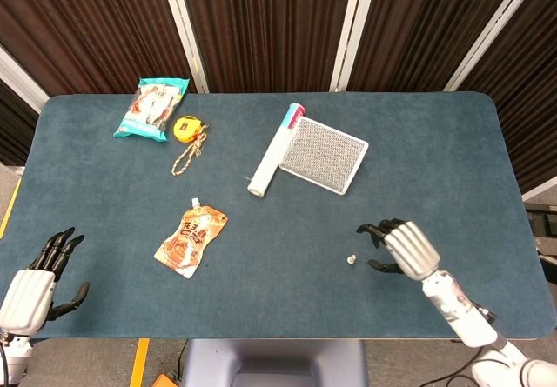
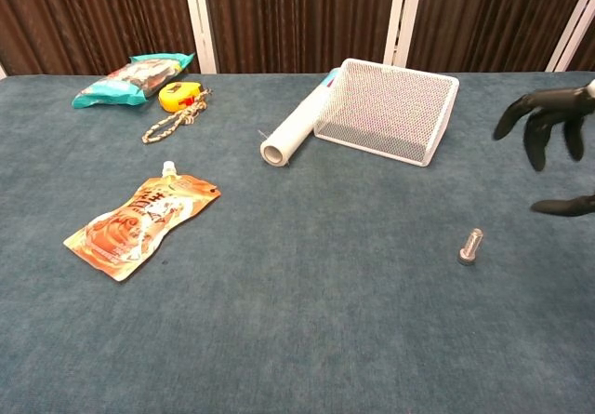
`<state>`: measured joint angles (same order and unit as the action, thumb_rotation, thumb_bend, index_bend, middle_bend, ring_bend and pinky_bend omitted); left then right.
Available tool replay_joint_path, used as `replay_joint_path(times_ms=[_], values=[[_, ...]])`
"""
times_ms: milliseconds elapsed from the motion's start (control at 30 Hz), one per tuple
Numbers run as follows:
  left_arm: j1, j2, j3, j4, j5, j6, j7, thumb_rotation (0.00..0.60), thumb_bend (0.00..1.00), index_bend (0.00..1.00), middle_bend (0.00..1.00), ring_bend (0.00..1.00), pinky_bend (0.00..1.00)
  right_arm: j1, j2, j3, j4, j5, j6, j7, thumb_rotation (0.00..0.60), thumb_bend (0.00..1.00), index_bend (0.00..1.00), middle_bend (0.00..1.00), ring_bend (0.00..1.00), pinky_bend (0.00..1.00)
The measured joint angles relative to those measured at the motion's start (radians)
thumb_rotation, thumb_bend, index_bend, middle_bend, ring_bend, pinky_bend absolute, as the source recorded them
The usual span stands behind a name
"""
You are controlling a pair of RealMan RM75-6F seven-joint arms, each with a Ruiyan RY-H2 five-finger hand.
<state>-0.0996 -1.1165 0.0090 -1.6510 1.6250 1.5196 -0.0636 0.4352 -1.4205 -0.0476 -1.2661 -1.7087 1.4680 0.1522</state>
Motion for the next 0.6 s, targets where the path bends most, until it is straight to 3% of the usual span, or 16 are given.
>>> replay_joint_path(times_ms=[167, 267, 600], values=[[0.000, -0.002, 0.001, -0.002, 0.005, 0.001, 0.009, 0.600, 0.39, 0.10, 0.00, 0.02, 0.33, -0.078, 0.048, 0.002, -0.077, 0.033, 0.055, -0.164, 0.600, 0.23, 0.35, 0.29, 0.15, 0.14], [0.000, -0.004, 0.003, -0.004, 0.008, 0.002, 0.022, 0.600, 0.39, 0.10, 0.00, 0.02, 0.33, -0.156, 0.065, 0.005, -0.093, 0.086, 0.094, -0.257, 0.600, 0.22, 0.27, 0.19, 0.05, 0.05], [0.006, -0.008, 0.001, -0.011, 0.003, 0.008, 0.056, 0.600, 0.39, 0.10, 0.00, 0.02, 0.33, -0.260, 0.078, 0.031, -0.050, 0.129, 0.183, -0.226, 0.600, 0.21, 0.15, 0.10, 0.00, 0.02]])
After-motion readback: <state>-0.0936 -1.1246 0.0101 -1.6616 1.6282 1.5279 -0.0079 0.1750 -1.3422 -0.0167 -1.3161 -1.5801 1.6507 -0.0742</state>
